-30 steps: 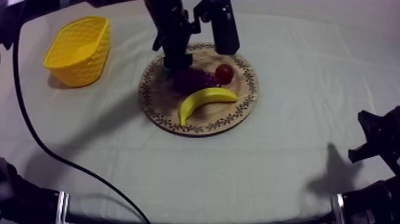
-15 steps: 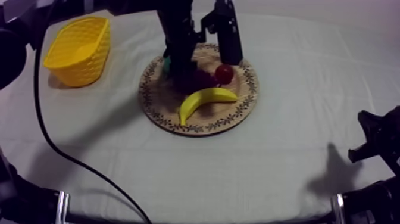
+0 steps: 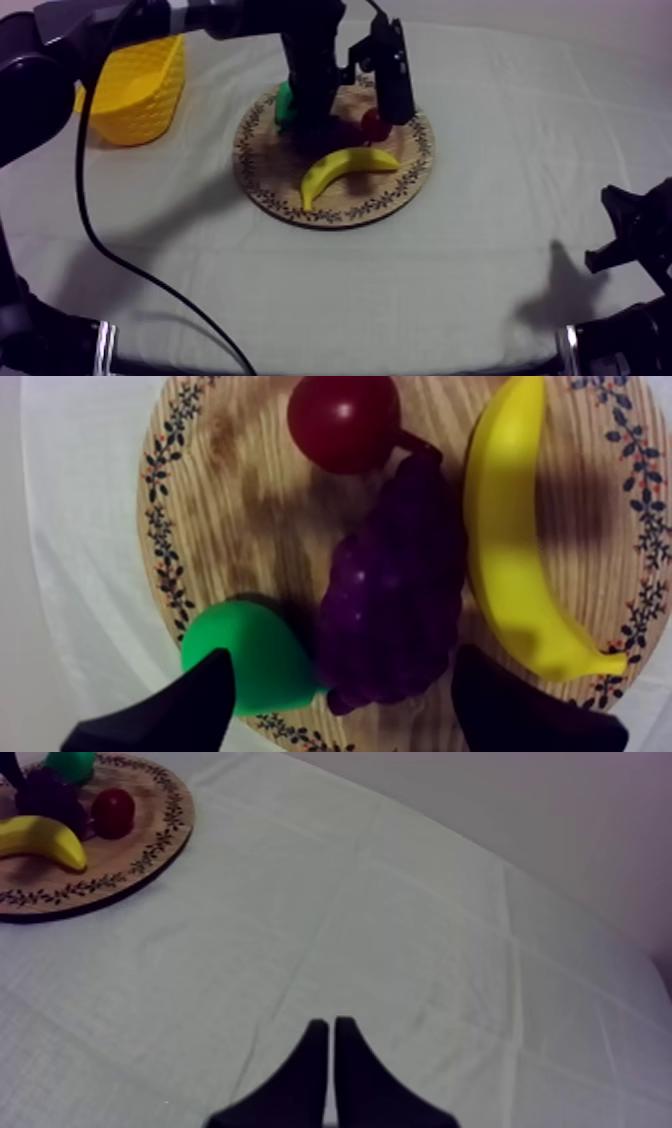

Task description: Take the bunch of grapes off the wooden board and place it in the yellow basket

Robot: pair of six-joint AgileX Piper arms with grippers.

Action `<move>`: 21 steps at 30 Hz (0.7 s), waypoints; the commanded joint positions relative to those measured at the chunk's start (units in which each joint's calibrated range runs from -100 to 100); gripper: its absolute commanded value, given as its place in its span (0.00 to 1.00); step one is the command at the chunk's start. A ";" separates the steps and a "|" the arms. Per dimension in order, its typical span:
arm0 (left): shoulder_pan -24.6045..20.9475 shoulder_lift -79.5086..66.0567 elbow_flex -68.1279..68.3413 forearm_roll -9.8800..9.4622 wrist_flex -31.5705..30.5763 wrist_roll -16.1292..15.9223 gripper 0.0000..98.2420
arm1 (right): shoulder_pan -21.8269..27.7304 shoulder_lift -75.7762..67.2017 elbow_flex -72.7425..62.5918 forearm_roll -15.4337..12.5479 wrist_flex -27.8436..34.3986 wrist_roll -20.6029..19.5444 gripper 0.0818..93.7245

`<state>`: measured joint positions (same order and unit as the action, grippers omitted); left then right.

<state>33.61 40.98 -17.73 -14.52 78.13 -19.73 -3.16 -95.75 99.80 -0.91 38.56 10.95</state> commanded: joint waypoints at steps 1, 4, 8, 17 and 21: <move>0.01 0.36 -0.06 -0.24 0.07 0.08 0.82 | 0.02 -0.01 -0.02 0.00 -0.01 0.01 0.00; 0.01 1.01 -0.11 -0.63 -0.14 0.28 0.81 | 0.02 -0.01 -0.02 0.00 -0.01 0.01 0.00; 0.10 1.95 -0.34 -0.94 -0.33 0.59 0.81 | 0.02 -0.01 -0.02 0.00 -0.01 0.01 0.00; 0.66 3.54 -1.29 -1.28 0.01 1.09 0.81 | 0.02 -0.01 -0.02 0.00 -0.01 0.01 0.00; 0.68 4.24 -1.94 -1.44 0.47 1.37 0.80 | 0.02 -0.01 -0.02 0.00 -0.01 0.01 0.00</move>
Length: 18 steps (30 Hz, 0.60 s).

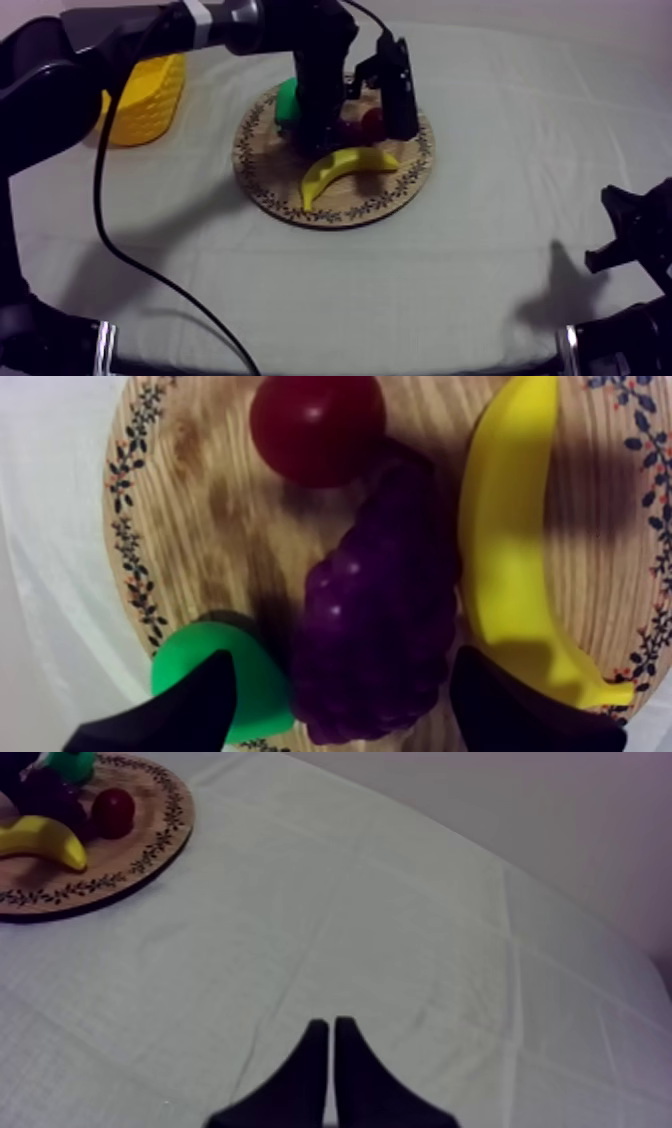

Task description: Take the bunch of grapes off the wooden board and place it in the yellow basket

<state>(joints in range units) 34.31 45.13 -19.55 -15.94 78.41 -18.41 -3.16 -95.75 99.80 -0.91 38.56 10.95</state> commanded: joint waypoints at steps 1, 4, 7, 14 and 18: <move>-0.03 0.26 -0.27 -0.04 0.37 0.09 0.80 | 0.02 -0.01 -0.02 0.00 -0.01 0.01 0.00; -0.03 0.68 -0.55 -0.08 0.70 0.14 0.81 | 0.02 -0.01 -0.02 0.00 -0.01 0.01 0.00; 0.01 0.98 -0.72 -0.05 0.84 0.22 0.81 | 0.02 -0.01 -0.02 0.00 -0.01 0.01 0.00; 0.03 1.71 -1.46 0.13 1.44 0.25 0.81 | 0.02 -0.01 -0.02 0.00 -0.01 0.01 0.00; -0.07 2.18 -1.92 0.11 1.76 0.53 0.80 | 0.02 -0.01 -0.02 0.00 -0.01 0.01 0.00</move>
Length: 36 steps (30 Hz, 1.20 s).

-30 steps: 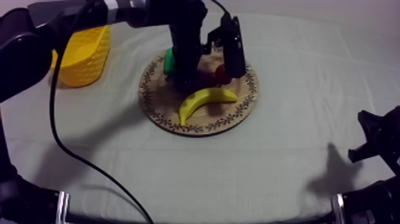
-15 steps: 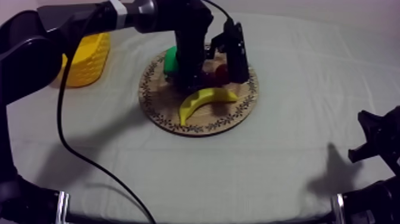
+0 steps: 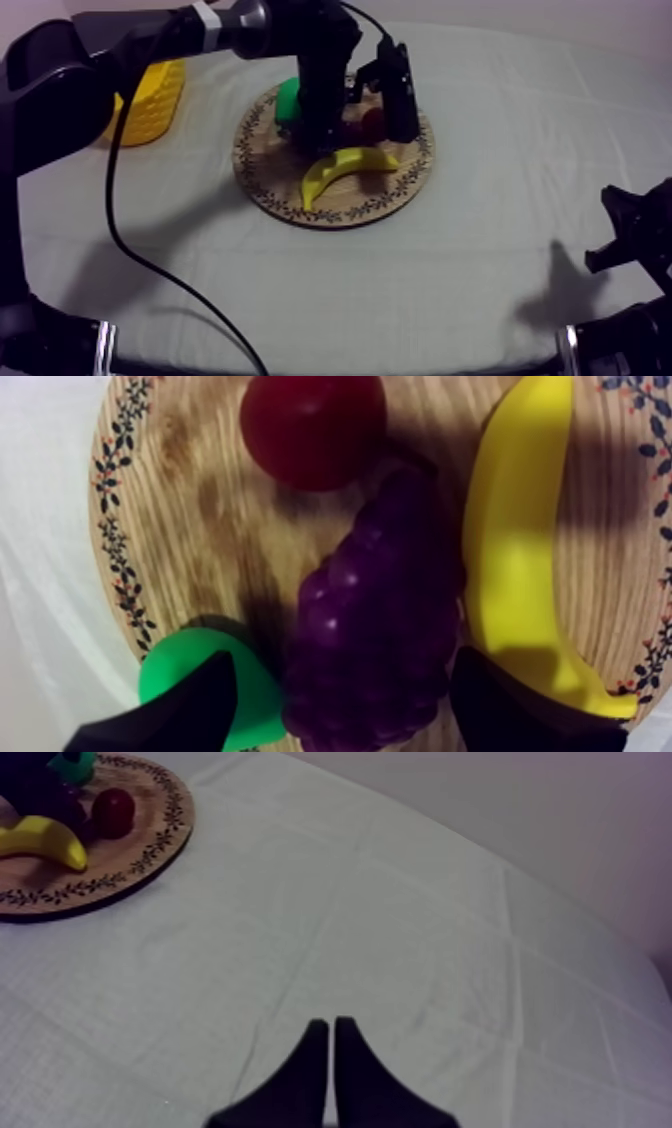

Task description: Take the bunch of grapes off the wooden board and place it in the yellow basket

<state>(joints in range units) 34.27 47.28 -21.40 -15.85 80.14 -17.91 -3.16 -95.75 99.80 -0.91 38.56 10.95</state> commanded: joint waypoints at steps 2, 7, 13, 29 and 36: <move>-0.12 0.33 -0.35 0.04 0.29 0.02 0.80 | 0.02 -0.01 -0.02 0.00 -0.01 0.01 0.00; -0.19 1.16 -1.21 0.17 1.01 -0.09 0.80 | 0.02 -0.01 -0.02 0.00 -0.01 0.01 0.00; -0.17 1.98 -2.17 0.34 1.67 -0.27 0.81 | 0.02 -0.01 -0.02 0.00 -0.01 0.01 0.00; 0.13 4.53 -5.28 0.42 3.30 -0.09 0.83 | 0.02 -0.01 -0.02 0.00 -0.01 0.01 0.00; -0.24 5.93 -6.60 0.64 4.01 -0.01 0.83 | 0.02 -0.01 -0.02 0.00 -0.01 0.01 0.00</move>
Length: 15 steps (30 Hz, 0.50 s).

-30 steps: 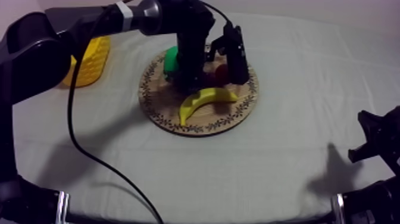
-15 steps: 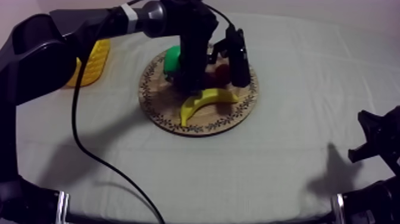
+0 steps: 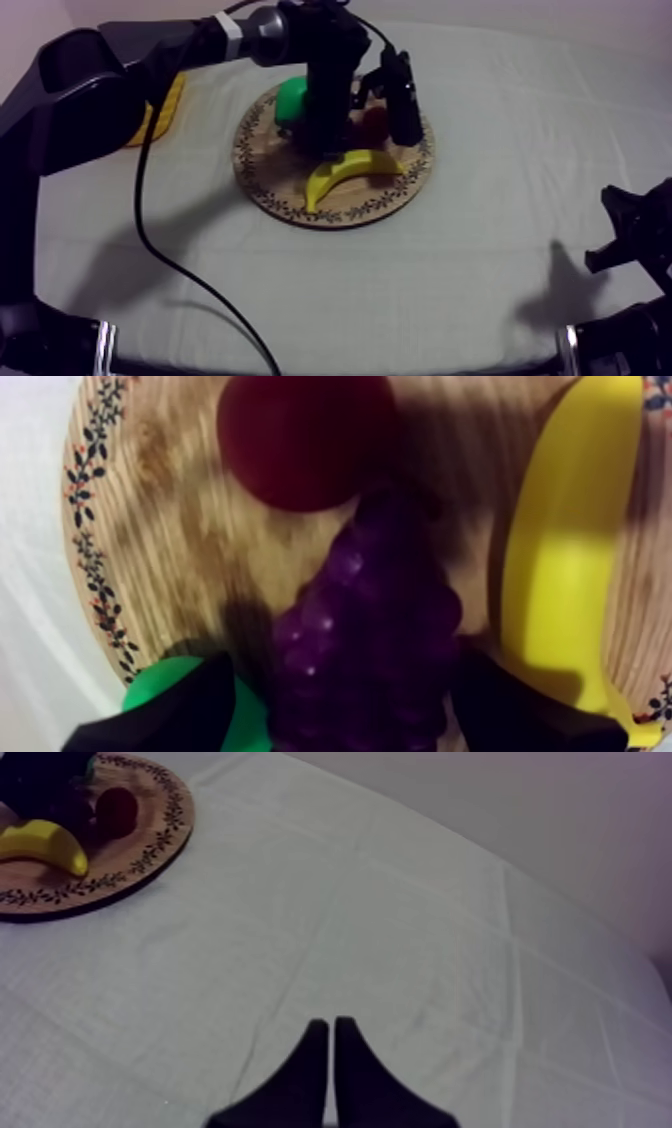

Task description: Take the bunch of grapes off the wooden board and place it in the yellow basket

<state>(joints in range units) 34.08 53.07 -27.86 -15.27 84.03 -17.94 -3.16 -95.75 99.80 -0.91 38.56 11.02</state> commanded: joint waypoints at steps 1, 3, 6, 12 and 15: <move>-0.13 0.32 -0.31 0.13 0.21 0.03 0.83 | 0.02 -0.01 -0.02 0.00 -0.01 -0.06 0.00; -0.26 0.68 -0.64 0.22 0.43 0.03 0.82 | 0.02 -0.01 -0.02 0.00 -0.01 -0.06 0.00; -0.39 1.22 -1.14 0.26 0.94 0.16 0.80 | 0.02 -0.01 -0.02 0.00 -0.01 -0.06 0.00; -0.39 1.90 -1.89 0.11 1.63 0.52 0.73 | 0.02 -0.01 -0.02 0.00 -0.01 -0.06 0.00; -0.32 2.15 -2.07 0.04 1.69 0.63 0.66 | 0.02 -0.01 -0.02 0.00 -0.01 -0.06 0.00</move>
<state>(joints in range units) 33.74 55.16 -29.88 -15.16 85.74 -17.34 -3.16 -95.75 99.80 -0.91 38.56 10.93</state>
